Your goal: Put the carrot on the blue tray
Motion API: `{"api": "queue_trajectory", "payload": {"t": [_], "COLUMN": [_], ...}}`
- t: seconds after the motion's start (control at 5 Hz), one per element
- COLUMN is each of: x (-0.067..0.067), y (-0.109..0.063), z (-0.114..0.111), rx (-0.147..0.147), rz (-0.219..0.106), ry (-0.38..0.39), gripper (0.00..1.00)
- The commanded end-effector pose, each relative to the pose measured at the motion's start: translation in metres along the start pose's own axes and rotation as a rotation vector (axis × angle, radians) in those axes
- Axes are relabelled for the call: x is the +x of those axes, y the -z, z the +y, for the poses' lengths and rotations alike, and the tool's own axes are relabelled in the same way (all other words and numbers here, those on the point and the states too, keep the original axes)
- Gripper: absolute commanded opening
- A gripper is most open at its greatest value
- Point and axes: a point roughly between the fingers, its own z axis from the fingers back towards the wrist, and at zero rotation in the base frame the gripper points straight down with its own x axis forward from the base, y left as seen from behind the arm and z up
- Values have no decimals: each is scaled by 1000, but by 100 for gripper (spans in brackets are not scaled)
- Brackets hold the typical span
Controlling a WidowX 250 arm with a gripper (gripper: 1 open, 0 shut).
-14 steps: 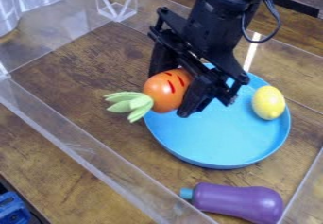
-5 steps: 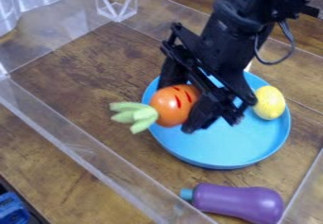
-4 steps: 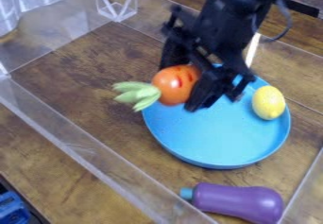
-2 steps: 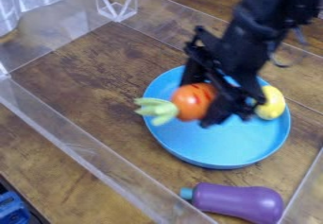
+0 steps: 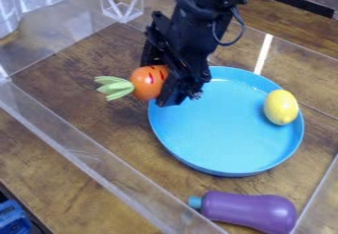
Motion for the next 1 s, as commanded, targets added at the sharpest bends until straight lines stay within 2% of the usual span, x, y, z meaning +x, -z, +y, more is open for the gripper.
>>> {"api": "queue_trajectory", "payload": {"t": [0.0,0.2,0.6,0.8], "x": [-1,1,0,-6], "y": [-15,-16,-34,-43], "z": [2,-4,-20,-23], "rx": [31,48,80,74], "rz": [-81,-98,-120,-113], "ry": [38,101,210,198], "gripper": [0,0,0,0]}}
